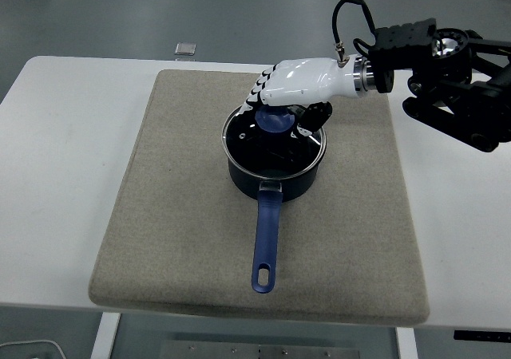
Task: Lift the pot lid and place it to the right of the pot.
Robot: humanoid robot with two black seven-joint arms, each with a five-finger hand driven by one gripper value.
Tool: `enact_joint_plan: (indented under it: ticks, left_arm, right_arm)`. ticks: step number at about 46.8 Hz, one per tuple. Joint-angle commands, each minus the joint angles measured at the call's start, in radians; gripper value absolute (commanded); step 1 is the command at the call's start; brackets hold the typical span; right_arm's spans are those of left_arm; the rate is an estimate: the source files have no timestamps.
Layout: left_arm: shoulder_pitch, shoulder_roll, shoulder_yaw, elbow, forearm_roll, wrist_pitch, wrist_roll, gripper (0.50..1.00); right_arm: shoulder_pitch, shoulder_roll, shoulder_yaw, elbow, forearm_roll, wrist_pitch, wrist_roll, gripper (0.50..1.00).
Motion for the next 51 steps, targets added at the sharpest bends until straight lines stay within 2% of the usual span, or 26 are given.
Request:
enact_joint_plan:
  ticks: [1,3,5,15,17,20,24,51]
  left_arm:
    - [0.000,0.000,-0.001,0.001,0.000,0.000,0.000,1.000]
    - [0.000,0.000,0.001,0.001,0.000,0.000,0.000,1.000]
    - [0.000,0.000,-0.001,0.001,0.000,0.000,0.000,1.000]
    - [0.000,0.000,-0.001,-0.001,0.000,0.000,-0.001,1.000]
    - [0.000,0.000,-0.001,0.001,0.000,0.000,0.000,1.000]
    - [0.000,0.000,0.001,0.001,0.000,0.000,0.000,1.000]
    - [0.000,0.000,-0.001,0.001,0.000,0.000,0.000,1.000]
    - [0.000,0.000,-0.001,0.001,0.000,-0.002,-0.001,1.000]
  right_arm:
    - [-0.004,0.000,0.000,0.000,0.000,0.001,0.000,0.801]
    - [-0.005,0.000,0.000,0.000,0.000,0.001,0.000,0.793]
    - [-0.008,0.002,0.000,-0.001,0.000,0.001,0.000,0.760]
    - [-0.013,0.006,0.001,-0.003,0.002,0.001,0.000,0.711]
    - [-0.013,0.006,0.001,-0.003,0.002,0.001,0.000,0.662]
    - [-0.011,0.006,0.003,-0.003,0.002,0.004,0.000,0.627]
    - [-0.010,0.006,0.003,-0.006,0.002,0.008,0.000,0.501]
    - [0.022,0.014,0.001,-0.007,0.000,0.042,0.000,0.500]
